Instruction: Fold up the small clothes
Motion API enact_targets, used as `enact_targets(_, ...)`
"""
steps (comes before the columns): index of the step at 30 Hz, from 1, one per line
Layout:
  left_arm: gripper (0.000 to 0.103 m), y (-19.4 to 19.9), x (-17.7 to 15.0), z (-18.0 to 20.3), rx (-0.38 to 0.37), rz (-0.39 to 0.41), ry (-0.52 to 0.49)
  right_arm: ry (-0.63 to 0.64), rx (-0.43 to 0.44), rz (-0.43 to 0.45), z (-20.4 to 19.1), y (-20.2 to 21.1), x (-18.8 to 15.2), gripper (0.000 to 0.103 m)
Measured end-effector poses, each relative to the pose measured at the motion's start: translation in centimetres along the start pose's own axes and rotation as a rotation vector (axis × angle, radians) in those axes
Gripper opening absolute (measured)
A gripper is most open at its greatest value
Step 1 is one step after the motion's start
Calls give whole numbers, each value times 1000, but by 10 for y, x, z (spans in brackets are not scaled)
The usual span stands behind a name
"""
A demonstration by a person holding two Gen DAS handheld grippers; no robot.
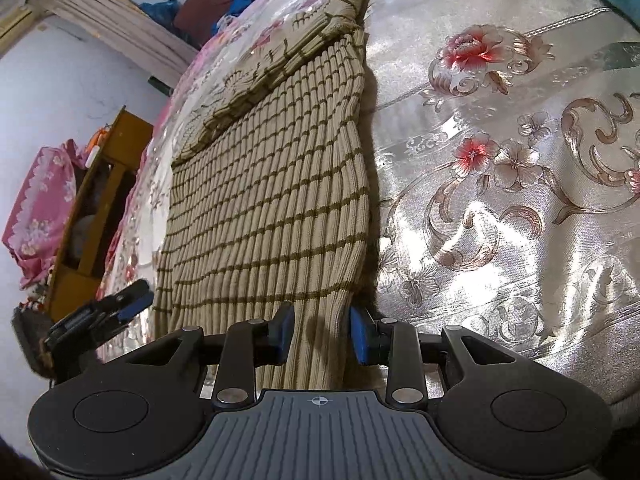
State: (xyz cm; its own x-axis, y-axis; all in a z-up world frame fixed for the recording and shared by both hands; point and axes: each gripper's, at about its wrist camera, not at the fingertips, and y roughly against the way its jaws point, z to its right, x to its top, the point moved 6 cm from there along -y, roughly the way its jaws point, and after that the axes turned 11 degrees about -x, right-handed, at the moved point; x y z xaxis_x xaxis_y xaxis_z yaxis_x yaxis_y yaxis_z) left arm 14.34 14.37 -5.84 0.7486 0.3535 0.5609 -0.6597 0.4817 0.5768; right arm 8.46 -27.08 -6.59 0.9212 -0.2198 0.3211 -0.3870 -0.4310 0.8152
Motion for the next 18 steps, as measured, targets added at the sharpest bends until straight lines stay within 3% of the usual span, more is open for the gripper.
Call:
enact_targets(3,59,-5,-1,0,-11,-16,-9,0,-3,0,0,-1,0,31)
enact_targets(12,59,4,-28,-1,-176,-132,78,-17,5,-8,3,-2,2,31)
enact_targets(18,58,4,-29,-5,-210,-113,138,-19,-5,1,1,-2,0,31)
